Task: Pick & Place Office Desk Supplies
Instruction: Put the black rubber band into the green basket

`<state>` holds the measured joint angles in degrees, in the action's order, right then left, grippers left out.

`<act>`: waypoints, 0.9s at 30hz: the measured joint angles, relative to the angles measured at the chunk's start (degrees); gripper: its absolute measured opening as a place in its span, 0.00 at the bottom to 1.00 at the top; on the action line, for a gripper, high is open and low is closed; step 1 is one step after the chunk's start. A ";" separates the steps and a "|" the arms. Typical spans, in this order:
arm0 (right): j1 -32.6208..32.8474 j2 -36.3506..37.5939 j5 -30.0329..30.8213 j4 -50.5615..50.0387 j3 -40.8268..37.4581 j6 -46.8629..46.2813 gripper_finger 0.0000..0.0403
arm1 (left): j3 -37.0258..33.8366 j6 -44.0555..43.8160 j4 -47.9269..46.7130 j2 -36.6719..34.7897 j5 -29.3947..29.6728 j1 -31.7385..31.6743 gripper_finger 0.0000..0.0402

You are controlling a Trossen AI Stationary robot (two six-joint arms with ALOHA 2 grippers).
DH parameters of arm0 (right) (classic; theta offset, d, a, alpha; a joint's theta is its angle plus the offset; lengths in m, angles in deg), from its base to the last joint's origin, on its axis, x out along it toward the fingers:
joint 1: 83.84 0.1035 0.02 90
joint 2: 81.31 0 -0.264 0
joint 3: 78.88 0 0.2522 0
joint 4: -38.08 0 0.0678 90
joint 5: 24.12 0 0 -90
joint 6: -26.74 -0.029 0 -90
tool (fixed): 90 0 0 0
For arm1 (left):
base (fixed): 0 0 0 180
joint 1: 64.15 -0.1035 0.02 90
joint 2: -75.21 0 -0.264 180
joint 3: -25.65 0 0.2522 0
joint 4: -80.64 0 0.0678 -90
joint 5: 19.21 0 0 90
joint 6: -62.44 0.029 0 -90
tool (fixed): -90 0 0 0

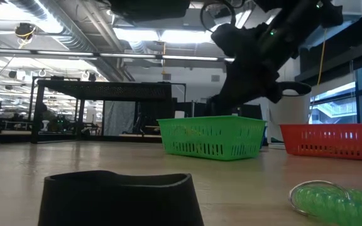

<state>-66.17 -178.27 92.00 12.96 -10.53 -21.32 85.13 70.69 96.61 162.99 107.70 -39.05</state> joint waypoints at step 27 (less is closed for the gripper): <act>0.16 -1.51 -4.61 1.97 0.00 -0.57 0.39 | 0.00 -0.02 -0.43 0.00 1.59 0.04 0.45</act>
<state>-66.01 -179.79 87.39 14.93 -10.53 -21.89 85.13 70.67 96.19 162.99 109.29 -39.00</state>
